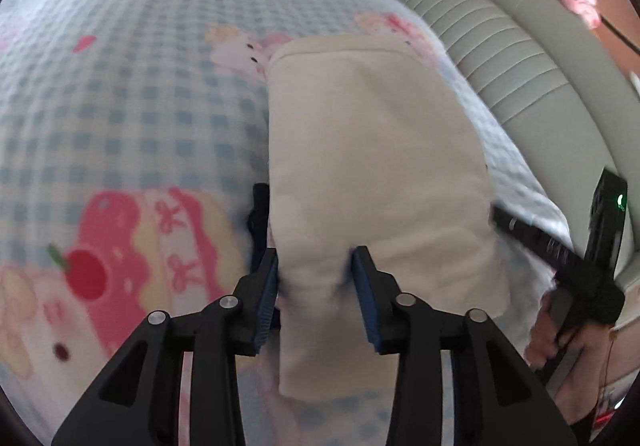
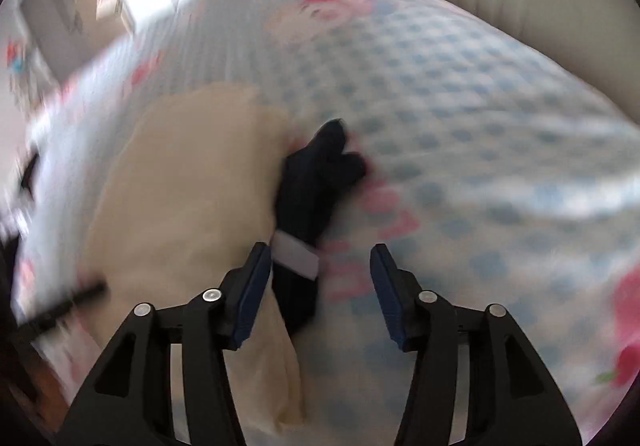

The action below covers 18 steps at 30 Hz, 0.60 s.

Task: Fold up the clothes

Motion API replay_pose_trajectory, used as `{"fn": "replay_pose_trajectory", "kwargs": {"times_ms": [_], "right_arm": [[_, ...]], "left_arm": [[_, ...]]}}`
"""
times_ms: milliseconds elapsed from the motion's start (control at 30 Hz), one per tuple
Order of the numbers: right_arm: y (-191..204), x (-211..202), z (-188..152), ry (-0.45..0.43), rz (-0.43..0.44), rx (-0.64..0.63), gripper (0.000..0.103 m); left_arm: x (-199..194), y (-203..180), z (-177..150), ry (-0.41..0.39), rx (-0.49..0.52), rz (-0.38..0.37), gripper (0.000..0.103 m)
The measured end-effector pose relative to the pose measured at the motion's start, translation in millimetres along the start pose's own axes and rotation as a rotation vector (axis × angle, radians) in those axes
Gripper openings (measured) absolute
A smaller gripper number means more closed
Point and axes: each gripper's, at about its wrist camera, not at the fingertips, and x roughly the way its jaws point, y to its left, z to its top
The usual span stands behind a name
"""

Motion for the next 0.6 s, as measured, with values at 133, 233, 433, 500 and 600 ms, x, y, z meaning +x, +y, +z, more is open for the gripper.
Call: {"fn": "replay_pose_trajectory", "kwargs": {"times_ms": [133, 233, 433, 500, 600], "right_arm": [[28.5, -45.4, 4.7, -0.192, -0.014, -0.085, 0.056], [62.4, -54.6, 1.8, -0.223, 0.018, -0.202, 0.057], [77.8, 11.5, -15.8, -0.07, 0.01, -0.298, 0.051], [69.5, 27.4, -21.4, -0.048, 0.045, -0.266, 0.051], [66.8, 32.9, -22.2, -0.056, 0.075, -0.237, 0.051]], "left_arm": [[-37.6, -23.0, 11.5, -0.177, 0.135, 0.014, 0.039], [-36.2, -45.9, 31.0, -0.203, 0.224, -0.031, 0.045], [33.5, -39.4, 49.4, -0.024, 0.197, 0.012, 0.043], [44.2, -37.6, 44.7, -0.023, 0.203, 0.036, 0.043], [48.0, -40.8, 37.1, -0.036, 0.211, 0.061, 0.043]]}}
